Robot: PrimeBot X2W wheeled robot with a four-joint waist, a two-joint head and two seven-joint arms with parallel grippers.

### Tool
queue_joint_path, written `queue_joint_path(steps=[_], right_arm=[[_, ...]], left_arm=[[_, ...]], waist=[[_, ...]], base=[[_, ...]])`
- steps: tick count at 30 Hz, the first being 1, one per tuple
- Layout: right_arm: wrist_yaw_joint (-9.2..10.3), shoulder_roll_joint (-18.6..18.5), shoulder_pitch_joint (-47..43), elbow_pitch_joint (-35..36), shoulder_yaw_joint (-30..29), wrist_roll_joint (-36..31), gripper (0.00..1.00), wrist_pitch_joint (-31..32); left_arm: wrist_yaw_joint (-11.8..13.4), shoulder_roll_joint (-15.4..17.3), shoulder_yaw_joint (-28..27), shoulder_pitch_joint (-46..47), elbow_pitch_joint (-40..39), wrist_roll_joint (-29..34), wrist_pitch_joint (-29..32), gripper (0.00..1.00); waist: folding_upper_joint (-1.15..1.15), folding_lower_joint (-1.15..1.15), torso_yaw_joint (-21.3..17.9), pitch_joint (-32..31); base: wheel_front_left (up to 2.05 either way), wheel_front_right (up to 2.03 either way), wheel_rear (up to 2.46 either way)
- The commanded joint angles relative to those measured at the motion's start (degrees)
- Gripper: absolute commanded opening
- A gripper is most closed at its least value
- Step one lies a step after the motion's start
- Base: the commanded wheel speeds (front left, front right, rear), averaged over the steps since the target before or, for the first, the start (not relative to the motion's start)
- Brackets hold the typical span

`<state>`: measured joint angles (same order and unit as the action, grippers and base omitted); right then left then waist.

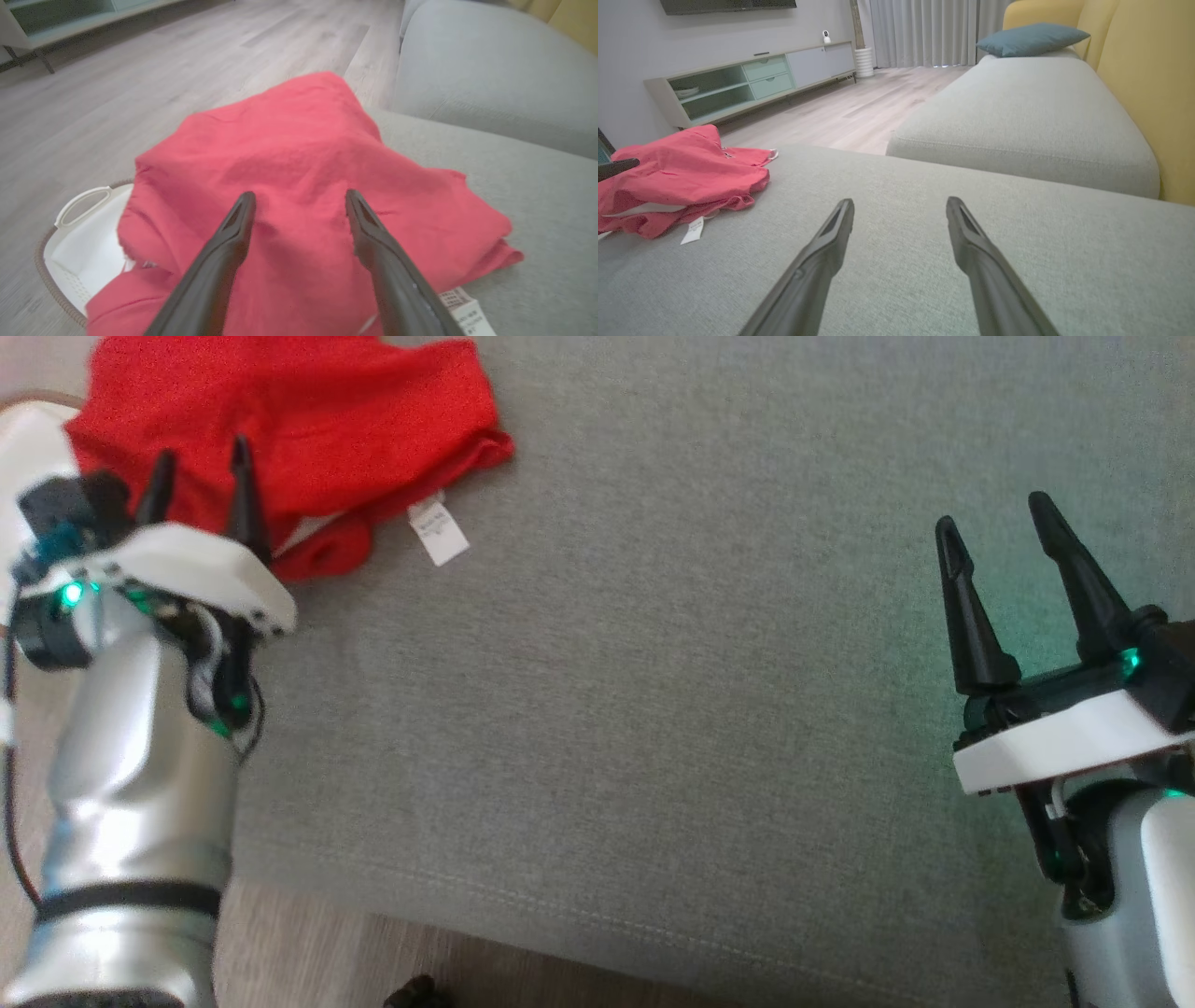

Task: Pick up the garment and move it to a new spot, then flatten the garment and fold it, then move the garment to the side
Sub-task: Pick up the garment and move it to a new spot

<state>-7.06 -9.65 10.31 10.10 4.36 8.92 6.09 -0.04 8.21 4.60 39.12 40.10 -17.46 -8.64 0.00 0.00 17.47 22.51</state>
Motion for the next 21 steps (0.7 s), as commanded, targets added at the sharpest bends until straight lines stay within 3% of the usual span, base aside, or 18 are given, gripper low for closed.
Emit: queue_joint_path(steps=[1, 7, 9, 10, 12, 21], right_arm=[[-0.43, -0.5, 1.3, 2.5, 1.2, -0.3, 1.0, 0.2], [-0.43, -0.8, 1.7, 2.5, 1.0, -0.1, 1.0, 0.4], [-0.43, -0.7, 1.8, 2.4, 1.1, -0.1, 1.0, 0.4], [-0.43, -0.7, 1.8, 2.3, 1.1, -0.1, 1.0, 0.4], [-0.43, -0.6, 1.8, 2.2, 1.0, 0.0, 1.0, 0.3], [-0.43, 0.7, 0.6, 0.9, 0.1, 0.1, 1.0, -0.9]], left_arm=[[-0.2, 3.3, -2.4, 3.4, 2.1, -0.7, 1.0, 1.0], [-2.3, 5.1, -3.5, 10.7, 15.5, -3.5, 8.3, 1.0], [-2.9, 5.6, -3.3, 12.2, 18.5, -3.8, 10.5, 0.51], [-3.3, 5.8, -3.1, 12.8, 19.6, -3.9, 11.2, 0.0], [-3.6, 6.6, -2.7, 13.8, 20.6, -3.5, 10.3, 0.0], [-0.9, 8.8, -1.5, 14.8, 17.2, -0.6, -3.9, 0.0]], waist=[[0.0, 0.0, -1.9, 3.0], [0.0, 0.0, -2.5, 4.2], [0.0, 0.0, -2.6, 4.1], [0.0, 0.0, -2.5, 4.0], [0.0, 0.0, -2.4, 3.6], [0.0, 0.0, -1.5, -1.3]], base=[[0.0, 0.0, 0.0], [0.0, 0.0, 0.0], [0.0, 0.0, 0.0], [0.0, 0.0, 0.0], [0.0, 0.0, 0.0], [0.0, 0.0, 0.0]])
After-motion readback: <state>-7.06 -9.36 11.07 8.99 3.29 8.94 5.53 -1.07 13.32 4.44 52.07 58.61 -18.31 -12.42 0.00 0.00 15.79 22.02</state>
